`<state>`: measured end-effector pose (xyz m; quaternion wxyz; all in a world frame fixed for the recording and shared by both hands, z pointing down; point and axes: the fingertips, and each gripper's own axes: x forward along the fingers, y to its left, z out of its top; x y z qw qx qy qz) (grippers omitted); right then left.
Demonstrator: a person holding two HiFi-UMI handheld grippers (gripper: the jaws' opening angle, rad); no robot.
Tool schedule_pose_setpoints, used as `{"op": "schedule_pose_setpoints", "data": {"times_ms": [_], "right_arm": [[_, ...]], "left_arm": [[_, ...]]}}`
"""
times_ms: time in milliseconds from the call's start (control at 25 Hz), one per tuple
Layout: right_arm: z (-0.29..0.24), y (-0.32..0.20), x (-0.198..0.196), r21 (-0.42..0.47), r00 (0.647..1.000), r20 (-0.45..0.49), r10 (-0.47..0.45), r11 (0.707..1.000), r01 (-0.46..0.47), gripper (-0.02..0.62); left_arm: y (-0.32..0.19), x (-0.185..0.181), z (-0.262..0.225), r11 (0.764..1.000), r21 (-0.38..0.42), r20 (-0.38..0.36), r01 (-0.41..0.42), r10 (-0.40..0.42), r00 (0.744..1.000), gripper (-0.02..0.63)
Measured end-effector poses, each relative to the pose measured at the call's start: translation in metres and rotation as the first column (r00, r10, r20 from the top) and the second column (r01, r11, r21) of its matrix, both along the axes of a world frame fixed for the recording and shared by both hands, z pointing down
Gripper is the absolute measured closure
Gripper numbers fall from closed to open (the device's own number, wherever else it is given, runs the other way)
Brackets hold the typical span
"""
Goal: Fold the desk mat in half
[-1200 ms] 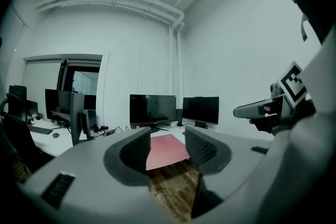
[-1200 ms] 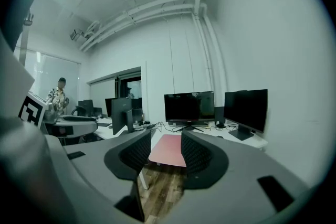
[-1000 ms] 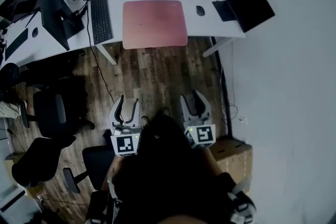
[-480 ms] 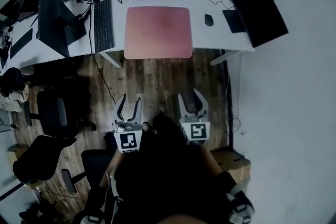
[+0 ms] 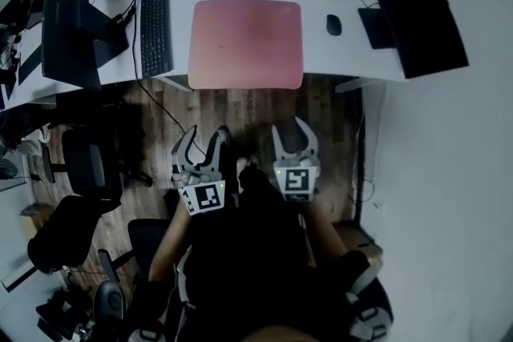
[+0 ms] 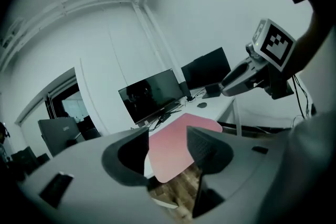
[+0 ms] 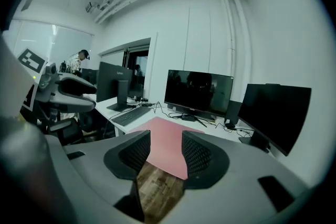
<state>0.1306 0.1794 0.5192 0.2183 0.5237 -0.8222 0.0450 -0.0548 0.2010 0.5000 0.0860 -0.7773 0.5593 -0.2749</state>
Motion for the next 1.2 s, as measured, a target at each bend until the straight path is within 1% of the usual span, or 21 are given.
{"op": "schedule_pose_setpoints", "data": {"times_ms": [80, 160, 200, 240, 320, 400, 440, 560, 640, 720, 800, 920, 1040, 1200], "right_arm": [[0.016, -0.017, 0.001, -0.009, 0.998, -0.056, -0.003, 1.000, 0.002, 0.429], [0.033, -0.033, 0.000, -0.011, 0.991, -0.132, -0.005, 1.000, 0.004, 0.419], [0.044, -0.041, 0.000, -0.012, 0.986, -0.169, -0.008, 1.000, 0.006, 0.415], [0.056, -0.048, 0.000, -0.018, 0.980, -0.198, -0.011, 1.000, 0.008, 0.410], [0.086, -0.063, 0.003, -0.037, 0.975, -0.220, -0.005, 0.999, -0.003, 0.407], [0.119, -0.079, 0.006, -0.046, 0.972, -0.236, 0.011, 0.999, -0.022, 0.404], [0.133, -0.085, 0.007, -0.052, 0.965, -0.262, 0.009, 0.998, -0.024, 0.403], [0.167, -0.091, 0.008, -0.061, 0.933, -0.361, -0.008, 0.998, -0.015, 0.397], [0.183, -0.090, 0.006, -0.040, 0.913, -0.408, -0.012, 0.999, -0.005, 0.394], [0.198, -0.089, 0.007, -0.014, 0.889, -0.457, -0.014, 1.000, 0.009, 0.390], [0.213, -0.092, 0.009, 0.008, 0.860, -0.510, -0.022, 0.999, 0.031, 0.389], [0.245, -0.099, 0.012, 0.008, 0.825, -0.564, -0.032, 0.999, 0.045, 0.388], [0.276, -0.106, 0.022, 0.009, 0.784, -0.620, -0.028, 0.999, 0.043, 0.380], [0.300, -0.118, 0.031, 0.041, 0.718, -0.696, -0.008, 0.998, 0.051, 0.371]], "left_arm": [[-0.015, 0.001, 0.015, 1.000, -0.001, 0.019, -0.008, 0.008, 1.000, 0.393], [-0.031, -0.001, 0.034, 1.000, 0.001, 0.031, -0.017, 0.017, 0.999, 0.389], [-0.038, -0.002, 0.044, 1.000, -0.003, 0.050, -0.023, 0.023, 0.998, 0.386], [-0.045, -0.003, 0.055, 1.000, -0.007, 0.078, -0.030, 0.030, 0.996, 0.383], [-0.059, -0.002, 0.078, 0.998, -0.011, 0.148, -0.055, 0.056, 0.987, 0.382], [-0.073, -0.001, 0.101, 0.996, -0.014, 0.215, -0.089, 0.090, 0.972, 0.377], [-0.079, -0.001, 0.113, 0.994, -0.018, 0.243, -0.104, 0.105, 0.964, 0.376], [-0.087, -0.004, 0.148, 0.992, -0.019, 0.312, -0.123, 0.122, 0.942, 0.372], [-0.090, -0.008, 0.166, 0.992, 0.015, 0.375, -0.123, 0.108, 0.921, 0.373], [-0.096, -0.009, 0.185, 0.991, 0.033, 0.423, -0.128, 0.102, 0.900, 0.371], [-0.103, -0.007, 0.205, 0.990, 0.035, 0.453, -0.140, 0.109, 0.885, 0.372], [-0.115, -0.011, 0.236, 0.988, 0.029, 0.494, -0.153, 0.119, 0.861, 0.371], [-0.123, -0.018, 0.263, 0.989, 0.018, 0.531, -0.145, 0.113, 0.840, 0.371], [-0.136, -0.031, 0.291, 0.992, 0.010, 0.564, -0.130, 0.102, 0.820, 0.360]]}}
